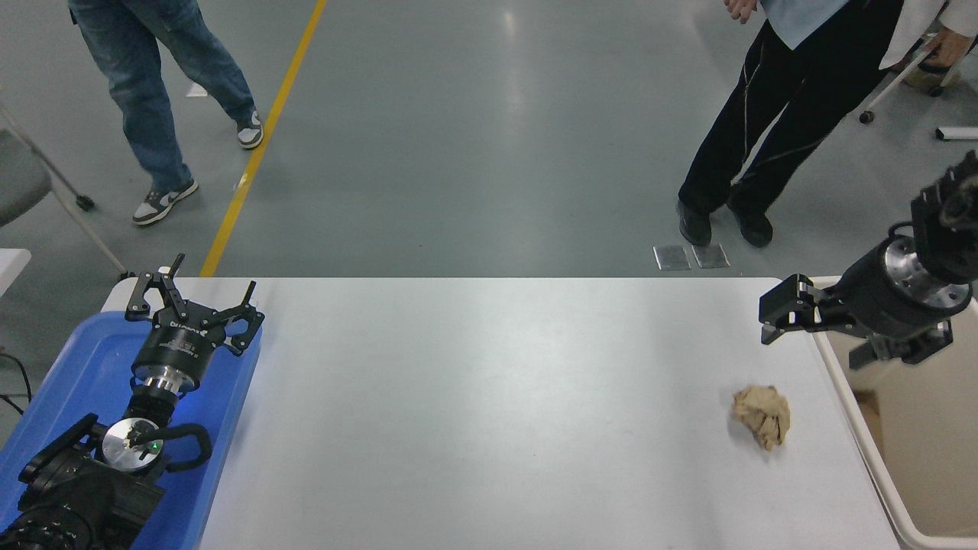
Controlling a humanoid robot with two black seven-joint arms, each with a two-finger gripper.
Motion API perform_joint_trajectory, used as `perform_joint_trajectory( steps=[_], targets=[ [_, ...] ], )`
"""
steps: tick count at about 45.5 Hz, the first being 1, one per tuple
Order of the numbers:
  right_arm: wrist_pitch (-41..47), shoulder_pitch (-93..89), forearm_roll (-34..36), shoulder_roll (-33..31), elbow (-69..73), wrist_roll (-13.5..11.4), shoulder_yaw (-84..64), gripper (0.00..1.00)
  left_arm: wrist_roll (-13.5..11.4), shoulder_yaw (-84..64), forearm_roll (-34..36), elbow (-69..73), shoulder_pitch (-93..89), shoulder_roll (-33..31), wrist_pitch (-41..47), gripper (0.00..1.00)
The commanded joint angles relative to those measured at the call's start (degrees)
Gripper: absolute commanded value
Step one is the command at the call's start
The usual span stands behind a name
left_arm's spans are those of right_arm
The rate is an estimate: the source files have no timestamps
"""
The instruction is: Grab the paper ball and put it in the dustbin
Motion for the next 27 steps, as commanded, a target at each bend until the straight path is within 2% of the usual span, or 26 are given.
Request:
perform_joint_trajectory(
  steps=[1, 27],
  targets=[
    [-8.3, -13.6, 0.0, -1.7, -7.0, 0.2, 5.8, 1.00, 0.0, 0.0, 0.0, 0.0, 0.0, 0.0, 0.0, 0.99],
    [-18.2, -36.0, -0.1, -0.7, -22.0, 0.2, 16.6, 1.00, 0.0, 0.0, 0.0, 0.0, 0.0, 0.0, 0.0, 0.99]
  ],
)
